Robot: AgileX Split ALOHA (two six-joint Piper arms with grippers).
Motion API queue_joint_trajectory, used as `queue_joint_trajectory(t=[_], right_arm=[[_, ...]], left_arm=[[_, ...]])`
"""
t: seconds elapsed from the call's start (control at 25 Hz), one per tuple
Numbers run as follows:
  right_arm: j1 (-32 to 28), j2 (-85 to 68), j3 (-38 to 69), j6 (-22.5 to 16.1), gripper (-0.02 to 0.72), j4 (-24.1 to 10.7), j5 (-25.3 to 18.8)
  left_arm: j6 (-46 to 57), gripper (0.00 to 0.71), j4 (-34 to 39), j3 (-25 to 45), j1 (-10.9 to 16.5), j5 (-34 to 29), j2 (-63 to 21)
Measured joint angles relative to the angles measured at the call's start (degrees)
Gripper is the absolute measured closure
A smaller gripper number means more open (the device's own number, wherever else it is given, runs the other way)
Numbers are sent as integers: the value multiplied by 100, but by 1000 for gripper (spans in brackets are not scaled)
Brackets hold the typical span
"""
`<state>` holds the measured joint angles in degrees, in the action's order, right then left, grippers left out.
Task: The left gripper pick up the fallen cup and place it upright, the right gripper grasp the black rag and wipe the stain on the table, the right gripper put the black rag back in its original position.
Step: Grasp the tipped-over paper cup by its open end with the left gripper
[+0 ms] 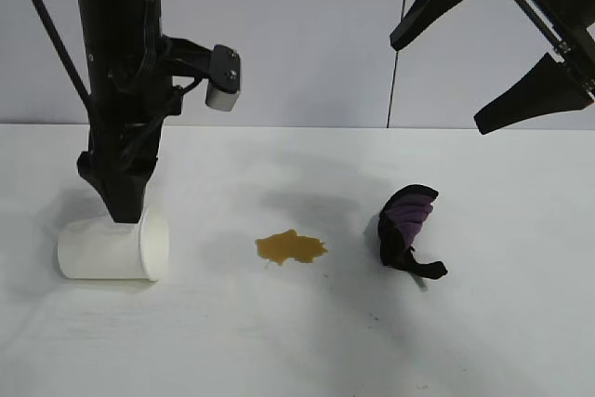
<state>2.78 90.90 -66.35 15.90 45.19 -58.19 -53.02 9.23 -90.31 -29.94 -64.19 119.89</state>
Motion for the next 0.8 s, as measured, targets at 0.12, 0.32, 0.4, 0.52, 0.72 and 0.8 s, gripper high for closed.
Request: queue_joint_trajectory(t=[0.12, 0.32, 0.4, 0.52, 0.72, 0.8], right_arm=[[0, 0, 0, 0, 9, 0, 51], [0, 0, 0, 43, 9, 0, 121], [0, 0, 0, 66, 9, 0, 120], [0, 0, 0, 87, 9, 0, 125], [0, 0, 0, 86, 9, 0, 125], [0, 0, 0, 86, 9, 0, 131]], left_arm=[[38, 53, 13, 0, 0, -37, 96], [4, 53, -100, 0, 0, -69, 104], [-119, 53, -231, 6, 0, -76, 110], [-235, 53, -321, 6, 0, -76, 129], [-259, 53, -334, 11, 0, -76, 178], [-243, 53, -387, 11, 0, -76, 283]])
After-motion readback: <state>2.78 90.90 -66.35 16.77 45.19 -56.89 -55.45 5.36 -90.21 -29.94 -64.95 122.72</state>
